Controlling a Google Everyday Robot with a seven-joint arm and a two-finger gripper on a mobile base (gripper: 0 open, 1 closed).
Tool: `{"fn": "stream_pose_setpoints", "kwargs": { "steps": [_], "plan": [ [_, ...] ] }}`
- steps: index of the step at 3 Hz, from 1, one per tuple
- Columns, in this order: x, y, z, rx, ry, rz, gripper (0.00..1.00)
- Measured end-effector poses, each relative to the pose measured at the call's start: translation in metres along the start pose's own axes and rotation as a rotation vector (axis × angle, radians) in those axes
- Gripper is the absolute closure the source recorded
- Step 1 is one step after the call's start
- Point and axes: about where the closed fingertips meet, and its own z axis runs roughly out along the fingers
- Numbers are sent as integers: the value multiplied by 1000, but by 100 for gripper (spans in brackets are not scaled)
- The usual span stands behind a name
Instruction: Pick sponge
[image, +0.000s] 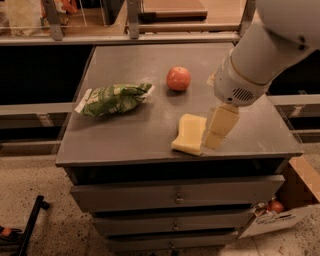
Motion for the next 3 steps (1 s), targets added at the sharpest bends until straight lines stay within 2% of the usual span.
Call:
{"fn": "stream_pose_setpoints", "kwargs": {
  "steps": [1,2,3],
  "plan": [
    [0,5,34,-55,-19,26,0],
    [1,10,54,-94,-31,48,0],
    [2,12,69,-125,-35,71,18]
  ]
}}
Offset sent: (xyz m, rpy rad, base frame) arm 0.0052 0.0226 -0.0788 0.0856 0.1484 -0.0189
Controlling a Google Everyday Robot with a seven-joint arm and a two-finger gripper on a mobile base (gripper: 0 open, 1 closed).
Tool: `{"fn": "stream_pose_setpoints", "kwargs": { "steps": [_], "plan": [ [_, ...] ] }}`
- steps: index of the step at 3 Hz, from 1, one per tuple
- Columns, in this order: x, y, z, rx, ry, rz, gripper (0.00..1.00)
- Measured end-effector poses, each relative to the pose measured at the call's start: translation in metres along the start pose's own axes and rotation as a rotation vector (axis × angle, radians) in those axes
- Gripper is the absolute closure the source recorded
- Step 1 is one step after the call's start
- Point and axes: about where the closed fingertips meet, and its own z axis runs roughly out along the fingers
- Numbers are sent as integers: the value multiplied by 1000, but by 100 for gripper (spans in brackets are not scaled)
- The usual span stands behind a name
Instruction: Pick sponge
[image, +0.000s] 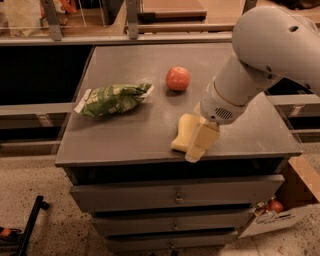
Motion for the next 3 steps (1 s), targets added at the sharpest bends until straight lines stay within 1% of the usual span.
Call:
{"fn": "stream_pose_setpoints", "kwargs": {
  "steps": [2,3],
  "plan": [
    [2,0,14,-29,9,34,65],
    [2,0,13,-29,9,36,87]
  ]
}}
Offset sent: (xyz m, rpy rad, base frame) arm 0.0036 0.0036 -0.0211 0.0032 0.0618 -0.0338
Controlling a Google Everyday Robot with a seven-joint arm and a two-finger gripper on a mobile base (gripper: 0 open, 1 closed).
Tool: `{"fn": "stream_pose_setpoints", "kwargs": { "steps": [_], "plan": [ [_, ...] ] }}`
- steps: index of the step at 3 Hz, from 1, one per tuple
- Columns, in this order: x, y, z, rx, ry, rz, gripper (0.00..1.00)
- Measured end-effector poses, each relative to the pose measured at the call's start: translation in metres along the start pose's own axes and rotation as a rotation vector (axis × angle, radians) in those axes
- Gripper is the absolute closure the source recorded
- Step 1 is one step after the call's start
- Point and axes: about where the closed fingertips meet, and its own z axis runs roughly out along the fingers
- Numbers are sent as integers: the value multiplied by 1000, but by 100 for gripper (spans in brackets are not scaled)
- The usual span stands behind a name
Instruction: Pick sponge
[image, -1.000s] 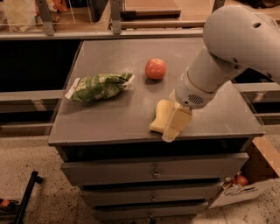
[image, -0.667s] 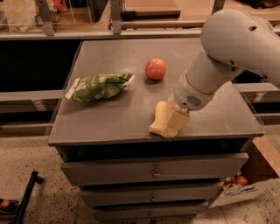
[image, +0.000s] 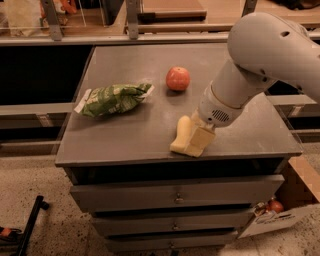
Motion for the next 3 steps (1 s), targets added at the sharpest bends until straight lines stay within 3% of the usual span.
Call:
{"fn": "stream_pose_setpoints", "kwargs": {
  "steps": [1,3],
  "plan": [
    [0,0,0,0,0,0,100],
    [-32,-19,-105,136,-100,-51,100]
  ]
}}
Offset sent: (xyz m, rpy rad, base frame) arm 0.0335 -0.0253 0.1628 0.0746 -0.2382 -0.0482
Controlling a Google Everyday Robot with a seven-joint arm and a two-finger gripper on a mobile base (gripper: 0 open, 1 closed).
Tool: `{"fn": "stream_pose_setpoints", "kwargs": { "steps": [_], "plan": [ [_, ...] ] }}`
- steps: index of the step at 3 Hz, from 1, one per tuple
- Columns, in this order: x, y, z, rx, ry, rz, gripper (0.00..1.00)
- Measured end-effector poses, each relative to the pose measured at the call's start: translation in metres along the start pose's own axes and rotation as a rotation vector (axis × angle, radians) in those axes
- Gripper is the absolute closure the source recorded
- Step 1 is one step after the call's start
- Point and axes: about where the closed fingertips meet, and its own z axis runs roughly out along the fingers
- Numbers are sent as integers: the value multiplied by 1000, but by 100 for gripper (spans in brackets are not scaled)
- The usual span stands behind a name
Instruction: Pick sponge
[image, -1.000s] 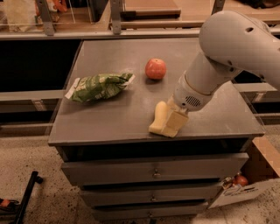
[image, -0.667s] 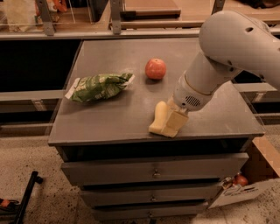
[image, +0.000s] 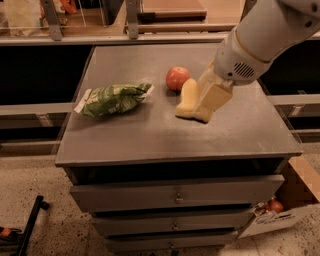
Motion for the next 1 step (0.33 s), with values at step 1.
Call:
{"fn": "stream_pose_setpoints", "kwargs": {
  "steps": [1],
  "plan": [
    [-5,-4,-7,15,-11,-4,100]
  ]
}}
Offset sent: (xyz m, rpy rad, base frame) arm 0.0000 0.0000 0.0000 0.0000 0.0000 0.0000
